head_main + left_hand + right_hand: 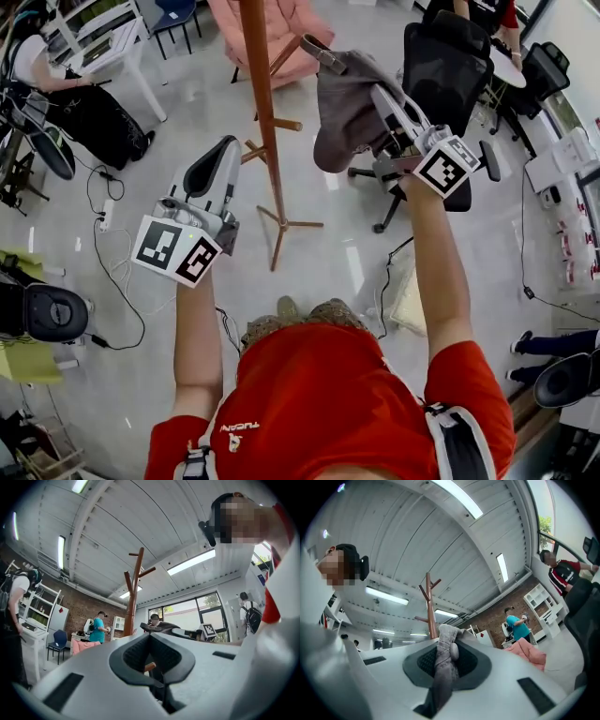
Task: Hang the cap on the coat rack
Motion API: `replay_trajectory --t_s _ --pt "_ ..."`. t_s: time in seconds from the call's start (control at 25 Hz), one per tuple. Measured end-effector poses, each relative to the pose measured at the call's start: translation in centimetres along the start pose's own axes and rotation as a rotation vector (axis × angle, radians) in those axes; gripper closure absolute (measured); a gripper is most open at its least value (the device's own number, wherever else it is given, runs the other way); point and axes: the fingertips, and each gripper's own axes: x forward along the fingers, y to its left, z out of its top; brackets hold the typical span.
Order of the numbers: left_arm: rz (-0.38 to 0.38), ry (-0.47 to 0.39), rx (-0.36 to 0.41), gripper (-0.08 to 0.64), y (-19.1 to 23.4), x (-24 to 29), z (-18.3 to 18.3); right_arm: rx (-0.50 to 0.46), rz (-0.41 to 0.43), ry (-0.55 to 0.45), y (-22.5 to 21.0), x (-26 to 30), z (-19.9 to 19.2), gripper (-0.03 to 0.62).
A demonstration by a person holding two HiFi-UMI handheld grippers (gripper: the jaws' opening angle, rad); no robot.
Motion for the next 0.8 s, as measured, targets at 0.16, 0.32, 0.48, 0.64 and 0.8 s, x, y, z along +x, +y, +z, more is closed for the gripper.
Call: replay_trajectory --t_s 0.16,0.32,0.48,0.64,0.8 --pt "0.028 0.006 0.011 0.552 1.8 0.9 -0.5 0.037 0.024 0.023 -3.0 1.8 -0.8 0.554" --pt "0.064 0.007 0.03 0.552 3.4 1.4 -0.3 0.095 0.069 0.038 -4.9 3.5 -1.5 0.554" --pt "0.085 0.008 0.043 0.552 3.9 2.6 -0.2 0.095 0.148 0.023 -5.7 4.7 -0.7 0.554" --pt "0.108 0.017 0.043 0.552 3.4 4.2 -0.3 0.11 0.22 0.076 -6.5 5.0 -0.7 0.554" --pt "0.127 0.024 0.034 0.552 3.3 4.7 -1.3 0.152 0.287 0.114 -6.8 4.4 -2.1 0.554"
